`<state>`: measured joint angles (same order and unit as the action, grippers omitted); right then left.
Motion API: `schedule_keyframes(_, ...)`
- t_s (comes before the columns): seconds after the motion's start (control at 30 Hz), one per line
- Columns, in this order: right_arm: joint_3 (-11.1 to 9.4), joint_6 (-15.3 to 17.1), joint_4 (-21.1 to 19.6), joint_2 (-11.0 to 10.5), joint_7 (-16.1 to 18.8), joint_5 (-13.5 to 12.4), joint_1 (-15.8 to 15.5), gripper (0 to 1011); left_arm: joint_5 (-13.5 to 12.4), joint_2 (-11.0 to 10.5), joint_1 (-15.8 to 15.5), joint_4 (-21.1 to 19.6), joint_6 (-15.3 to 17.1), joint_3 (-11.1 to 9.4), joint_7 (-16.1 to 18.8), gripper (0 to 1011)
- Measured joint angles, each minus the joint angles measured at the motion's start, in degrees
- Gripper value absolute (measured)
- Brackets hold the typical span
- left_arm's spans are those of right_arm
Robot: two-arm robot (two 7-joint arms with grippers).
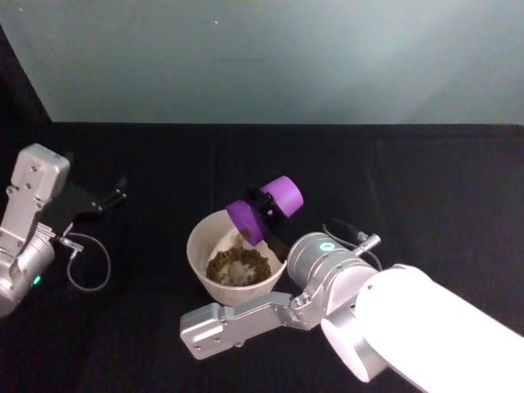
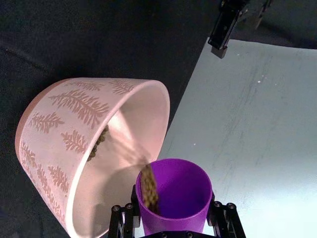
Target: Pick up the cup and pour the mung beans from the cup into the bowl.
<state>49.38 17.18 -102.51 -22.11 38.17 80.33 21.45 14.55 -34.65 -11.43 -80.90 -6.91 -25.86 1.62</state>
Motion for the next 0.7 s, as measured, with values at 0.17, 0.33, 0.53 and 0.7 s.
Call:
schedule_keyframes(0.17,0.8,0.1,-0.1,0.0,0.7,1.9,0.4,726,0.0,0.0,0.0,0.0,0.0,0.0,0.0,1000)
schedule_keyframes(0.33,1.6,0.1,0.0,0.0,1.2,3.7,0.7,726,0.0,0.0,0.0,0.0,0.0,0.0,0.0,1000)
schedule_keyframes(0.53,3.1,0.1,-0.2,0.0,2.1,6.9,1.2,726,0.0,0.0,0.0,0.0,0.0,0.0,0.0,1000)
schedule_keyframes(0.7,4.7,-0.2,-0.4,-0.2,3.4,10.6,1.8,726,0.0,0.0,0.0,0.0,0.0,0.0,0.0,1000)
